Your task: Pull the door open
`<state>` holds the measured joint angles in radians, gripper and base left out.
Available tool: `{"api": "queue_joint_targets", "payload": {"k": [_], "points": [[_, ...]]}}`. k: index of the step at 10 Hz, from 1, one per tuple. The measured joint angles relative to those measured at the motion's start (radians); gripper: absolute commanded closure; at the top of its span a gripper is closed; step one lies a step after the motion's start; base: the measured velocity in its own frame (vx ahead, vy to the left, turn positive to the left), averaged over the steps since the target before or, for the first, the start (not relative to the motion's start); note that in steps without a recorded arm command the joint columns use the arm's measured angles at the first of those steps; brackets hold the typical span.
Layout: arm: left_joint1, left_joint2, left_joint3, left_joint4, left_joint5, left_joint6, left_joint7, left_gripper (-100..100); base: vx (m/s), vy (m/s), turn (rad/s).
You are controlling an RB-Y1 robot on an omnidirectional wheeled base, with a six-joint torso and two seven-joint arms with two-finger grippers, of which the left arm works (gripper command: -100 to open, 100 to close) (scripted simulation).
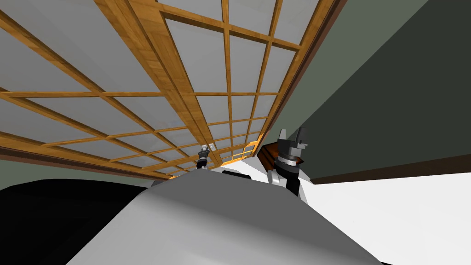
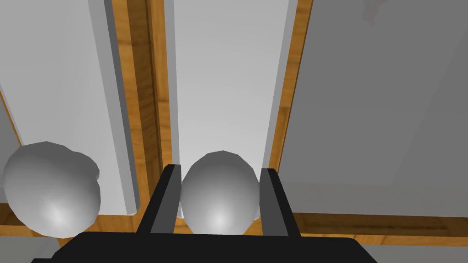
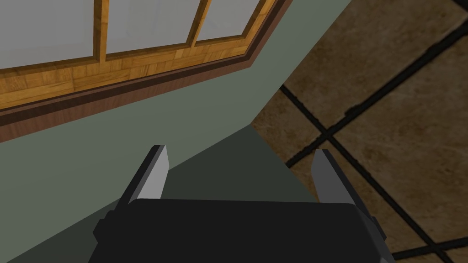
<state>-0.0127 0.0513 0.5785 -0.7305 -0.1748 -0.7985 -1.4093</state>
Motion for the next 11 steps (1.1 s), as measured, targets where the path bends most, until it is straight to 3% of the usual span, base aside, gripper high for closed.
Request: {"api": "queue_joint_targets", "payload": {"k": [3,4,5,6,7,9,11], "points": [[0.013,0.004,-0.004,-0.011,0.006,0.002,0.023,100,-0.154,-0.042,0.047],[0.010,0.006,0.001,0.012,0.012,-0.010,0.024,100,-0.136,-0.045,0.050],[0.030,0.000,0.000,0.004,0.012,-0.008,0.029,100,-0.138,-0.034,0.057],[0.066,-0.013,-0.006,-0.047,0.010,0.022,0.043,100,-0.113,-0.018,0.040],[0.072,-0.010,-0.004,-0.041,0.012,0.022,0.049,100,-0.050,0.001,0.004],[0.051,0.002,0.004,0.011,0.018,0.000,0.045,100,-0.065,0.002,0.014],[0.071,0.006,-0.003,-0.006,0.026,0.000,0.079,100,-0.073,-0.022,0.016]]}}
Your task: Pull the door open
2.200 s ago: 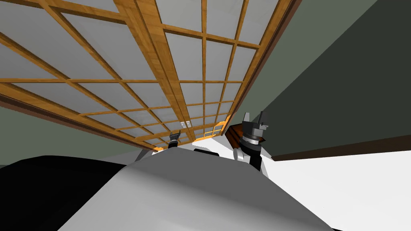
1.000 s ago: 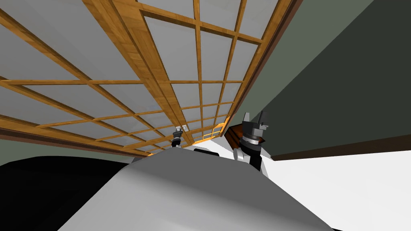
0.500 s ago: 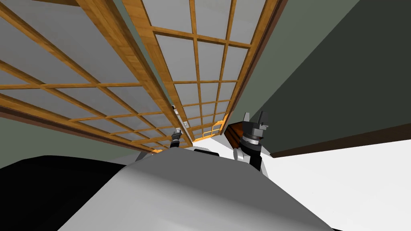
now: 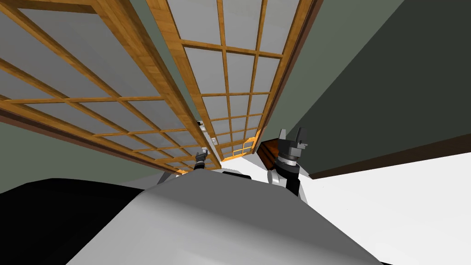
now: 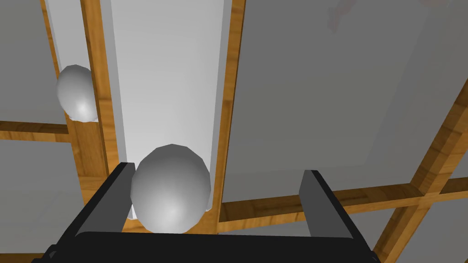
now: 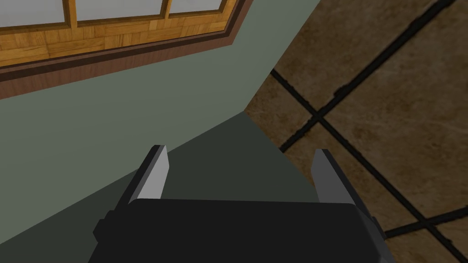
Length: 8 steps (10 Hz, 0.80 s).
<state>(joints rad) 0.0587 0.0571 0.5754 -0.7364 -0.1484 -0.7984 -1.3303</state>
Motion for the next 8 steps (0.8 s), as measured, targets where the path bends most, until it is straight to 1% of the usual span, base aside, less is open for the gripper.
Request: {"api": "queue_joint_targets", "payload": {"k": [1,2,3,4,5,6,7,8], "points": [[0.001,0.001,0.001,0.004,0.001,0.002,0.004,100,-0.020,-0.013,0.018],[0.000,-0.003,0.004,0.008,0.003,0.002,-0.002,100,-0.062,-0.019,0.022],[-0.003,0.002,0.004,0.019,0.007,-0.001,0.004,100,-0.091,-0.019,0.035],[-0.020,0.017,0.007,0.063,0.014,-0.023,0.013,100,-0.067,-0.018,-0.006],[0.006,0.007,0.002,0.022,0.013,-0.007,0.024,100,-0.094,-0.005,0.026],[-0.019,0.022,0.008,0.085,0.021,-0.034,0.029,100,-0.090,-0.017,0.036],[-0.021,0.024,0.010,0.097,0.024,-0.045,0.033,100,-0.050,-0.021,0.019],[0.010,0.002,0.004,0.029,0.020,-0.008,0.039,100,-0.017,-0.007,0.000]]}}
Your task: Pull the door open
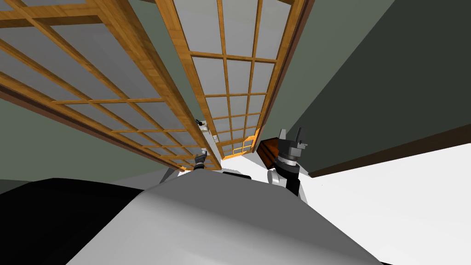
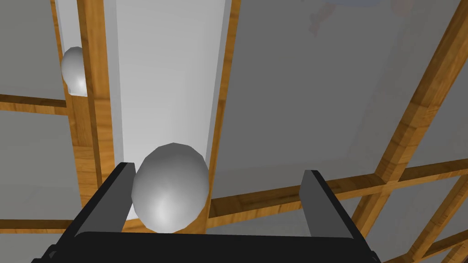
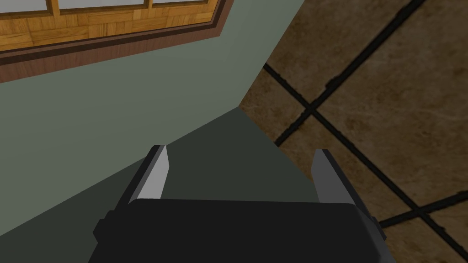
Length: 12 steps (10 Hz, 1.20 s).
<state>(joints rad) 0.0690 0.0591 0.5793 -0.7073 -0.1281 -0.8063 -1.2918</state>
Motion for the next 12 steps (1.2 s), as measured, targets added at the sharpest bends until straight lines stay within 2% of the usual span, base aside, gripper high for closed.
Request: {"api": "queue_joint_targets", "payload": {"k": [1,2,3,4,5,6,7,8,9,10,11,12], "points": [[0.026,-0.014,-0.006,-0.046,-0.003,0.026,0.005,100,-0.004,-0.004,-0.013],[0.026,0.000,-0.010,-0.033,-0.003,0.023,0.015,100,0.011,-0.007,0.013],[0.010,0.015,-0.007,0.011,0.000,0.001,0.018,100,0.018,-0.004,0.004],[0.010,0.017,-0.004,0.022,0.001,-0.012,0.018,100,-0.029,0.003,-0.004],[0.061,-0.006,-0.017,-0.068,-0.003,0.021,0.036,100,-0.075,-0.028,0.037],[0.042,-0.004,-0.012,-0.057,0.002,0.023,0.034,100,-0.047,-0.010,-0.003],[0.037,-0.005,-0.009,-0.054,0.004,0.020,0.027,100,-0.007,0.015,-0.006],[0.000,0.017,-0.001,0.024,0.009,-0.010,0.022,100,0.011,0.008,0.000],[0.013,0.009,-0.002,0.015,0.008,-0.014,0.022,100,0.004,0.002,0.027],[0.048,-0.013,-0.010,-0.053,0.003,0.018,0.028,100,-0.015,-0.006,0.025],[0.013,0.005,-0.003,0.005,0.008,0.002,0.023,100,-0.009,0.003,-0.039],[0.002,0.013,0.001,0.030,0.010,-0.010,0.019,100,0.007,0.002,-0.020]]}}
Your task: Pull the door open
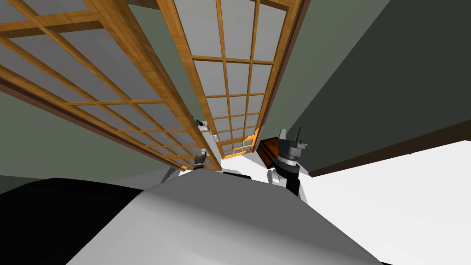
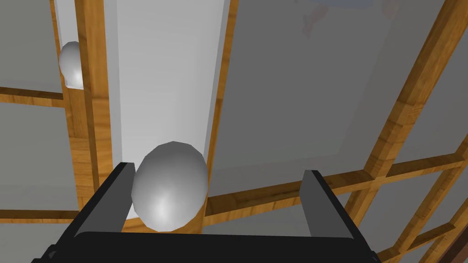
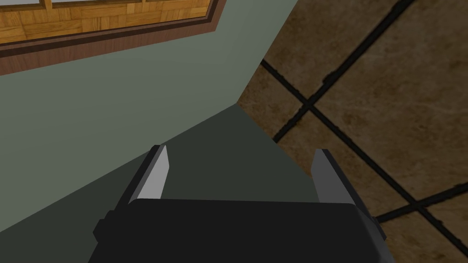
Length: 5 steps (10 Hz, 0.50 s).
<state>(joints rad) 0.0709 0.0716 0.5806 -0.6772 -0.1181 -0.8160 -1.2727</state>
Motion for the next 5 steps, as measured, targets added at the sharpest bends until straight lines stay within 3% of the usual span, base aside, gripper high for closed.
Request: {"api": "queue_joint_targets", "payload": {"k": [1,3,5], "points": [[0.002,0.010,-0.002,0.019,0.000,-0.016,0.008,100,0.005,0.001,0.046],[0.000,0.002,-0.011,0.004,-0.002,-0.016,0.028,100,-0.034,-0.024,-0.074],[-0.015,0.004,-0.018,0.016,0.001,-0.030,0.065,100,-0.050,0.016,-0.052]]}}
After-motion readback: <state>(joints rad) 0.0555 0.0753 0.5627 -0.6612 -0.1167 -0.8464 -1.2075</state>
